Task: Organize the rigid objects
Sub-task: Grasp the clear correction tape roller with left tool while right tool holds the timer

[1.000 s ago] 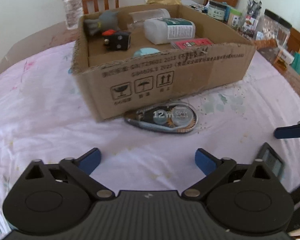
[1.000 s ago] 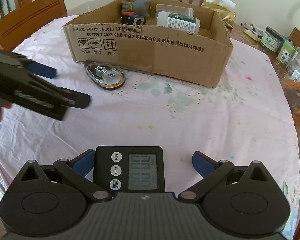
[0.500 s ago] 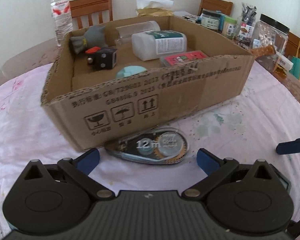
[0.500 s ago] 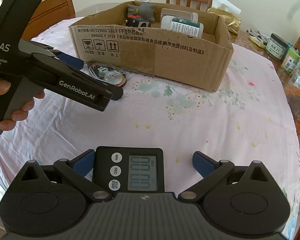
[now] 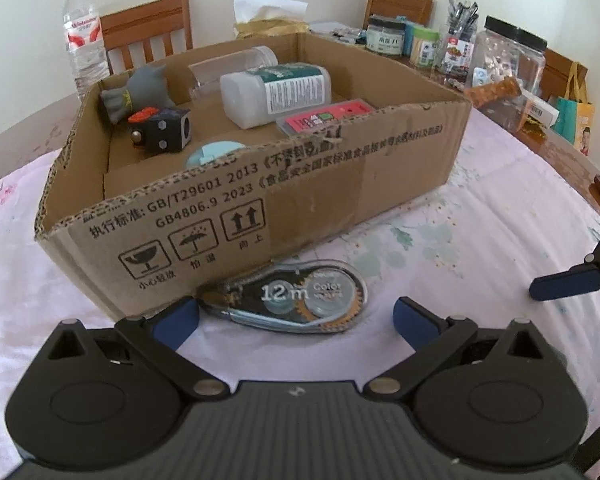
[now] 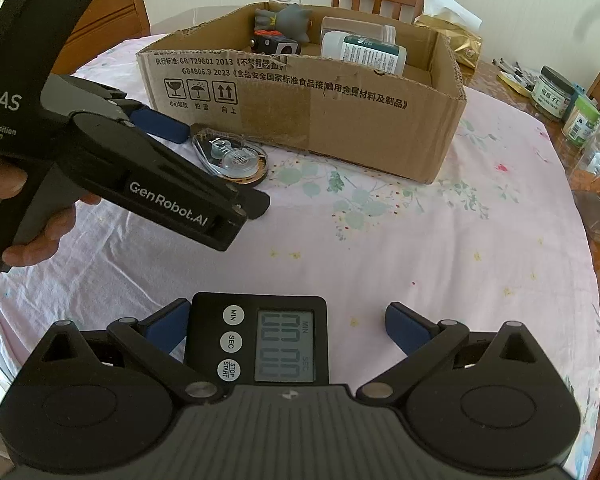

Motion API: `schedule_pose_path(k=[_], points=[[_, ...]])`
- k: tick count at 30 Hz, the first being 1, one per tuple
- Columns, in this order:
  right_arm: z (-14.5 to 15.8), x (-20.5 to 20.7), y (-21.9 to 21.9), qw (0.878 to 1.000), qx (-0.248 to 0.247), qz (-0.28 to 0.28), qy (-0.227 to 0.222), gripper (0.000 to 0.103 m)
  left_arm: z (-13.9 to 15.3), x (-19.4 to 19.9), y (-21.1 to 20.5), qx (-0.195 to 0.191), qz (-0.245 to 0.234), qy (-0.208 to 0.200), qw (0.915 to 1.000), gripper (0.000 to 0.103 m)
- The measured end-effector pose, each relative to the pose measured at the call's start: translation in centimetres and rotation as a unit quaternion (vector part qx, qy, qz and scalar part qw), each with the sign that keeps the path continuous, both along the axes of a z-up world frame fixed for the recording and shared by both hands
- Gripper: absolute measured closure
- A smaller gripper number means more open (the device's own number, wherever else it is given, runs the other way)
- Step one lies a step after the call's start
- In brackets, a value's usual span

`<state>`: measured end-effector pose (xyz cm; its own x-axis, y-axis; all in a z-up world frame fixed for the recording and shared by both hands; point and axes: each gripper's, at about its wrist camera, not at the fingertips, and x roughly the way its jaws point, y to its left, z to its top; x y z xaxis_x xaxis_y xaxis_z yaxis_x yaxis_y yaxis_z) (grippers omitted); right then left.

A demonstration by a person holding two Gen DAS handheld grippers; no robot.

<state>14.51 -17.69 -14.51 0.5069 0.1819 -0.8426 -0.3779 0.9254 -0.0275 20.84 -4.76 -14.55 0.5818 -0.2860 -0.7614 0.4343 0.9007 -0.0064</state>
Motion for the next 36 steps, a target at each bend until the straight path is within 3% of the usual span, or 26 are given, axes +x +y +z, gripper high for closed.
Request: schedule_pose_path(k=[9,16,19,36], points=[[0.0,-0.1,0.0,1.0,0.0,-0.003,-0.001,0.0,0.3,-0.6,-0.9,0.004,-0.047,0.009,0.9988,0.001],[0.1,-0.2,0.0,1.0,0.0,-0.005,0.0,0.0,0.2,-0.2,-1.5,0.002,0.002,0.008,1.0,0.002],[0.2,-0.2,0.0,1.0,-0.001,-0.004,0.003,0.0,0.4,-0.3,-1.8,0.0,0.001,0.003,1.0,0.014],[0.5,-1.8,2.3,0.999,-0.009,0.018,0.026,0.0,1.0,-3.8,4.2,0.017,0.073,0.034,0.9966,0.013]])
